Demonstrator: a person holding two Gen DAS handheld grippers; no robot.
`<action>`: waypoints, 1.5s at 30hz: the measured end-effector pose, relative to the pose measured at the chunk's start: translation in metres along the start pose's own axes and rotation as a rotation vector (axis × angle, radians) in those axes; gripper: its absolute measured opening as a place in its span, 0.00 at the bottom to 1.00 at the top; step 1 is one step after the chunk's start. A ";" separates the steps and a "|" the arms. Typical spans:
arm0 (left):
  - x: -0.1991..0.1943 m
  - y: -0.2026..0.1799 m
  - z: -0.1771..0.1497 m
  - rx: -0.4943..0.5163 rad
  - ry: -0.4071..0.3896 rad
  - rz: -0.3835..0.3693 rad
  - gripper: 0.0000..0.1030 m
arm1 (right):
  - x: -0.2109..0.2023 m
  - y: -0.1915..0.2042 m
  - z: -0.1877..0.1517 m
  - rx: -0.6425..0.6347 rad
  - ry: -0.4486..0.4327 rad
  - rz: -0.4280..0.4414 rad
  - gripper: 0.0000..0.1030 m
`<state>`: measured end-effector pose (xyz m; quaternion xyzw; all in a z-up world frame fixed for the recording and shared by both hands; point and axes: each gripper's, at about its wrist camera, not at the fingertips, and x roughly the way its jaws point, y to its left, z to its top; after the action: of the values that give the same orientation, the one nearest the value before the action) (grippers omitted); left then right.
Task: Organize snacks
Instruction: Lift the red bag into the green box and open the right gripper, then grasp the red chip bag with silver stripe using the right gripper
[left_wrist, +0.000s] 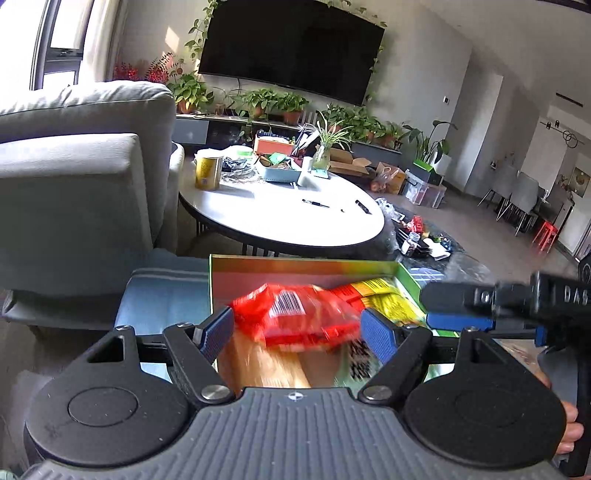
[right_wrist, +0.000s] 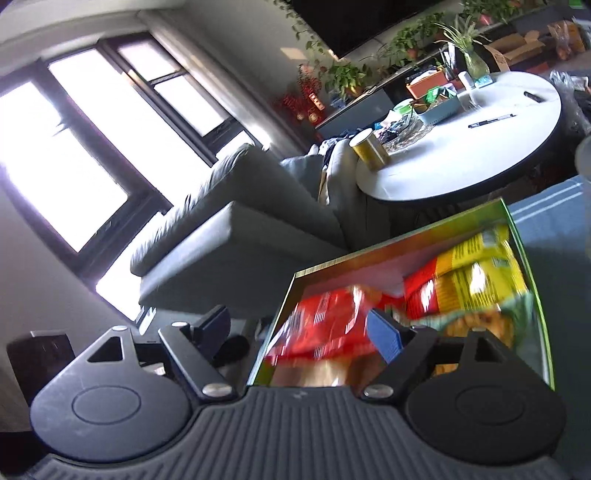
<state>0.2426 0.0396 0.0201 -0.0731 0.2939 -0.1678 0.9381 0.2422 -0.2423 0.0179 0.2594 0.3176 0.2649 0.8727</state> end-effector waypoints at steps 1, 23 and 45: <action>-0.008 -0.001 -0.004 -0.003 -0.001 -0.001 0.72 | -0.004 0.004 -0.005 -0.015 0.007 -0.005 0.63; -0.082 -0.016 -0.095 -0.041 0.049 0.077 0.73 | -0.048 0.028 -0.105 -0.001 0.077 -0.076 0.62; -0.059 0.001 -0.136 -0.085 0.178 0.021 0.55 | -0.008 0.026 -0.138 0.079 0.245 -0.097 0.46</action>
<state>0.1192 0.0562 -0.0601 -0.0946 0.3839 -0.1514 0.9060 0.1339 -0.1888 -0.0543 0.2437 0.4440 0.2395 0.8283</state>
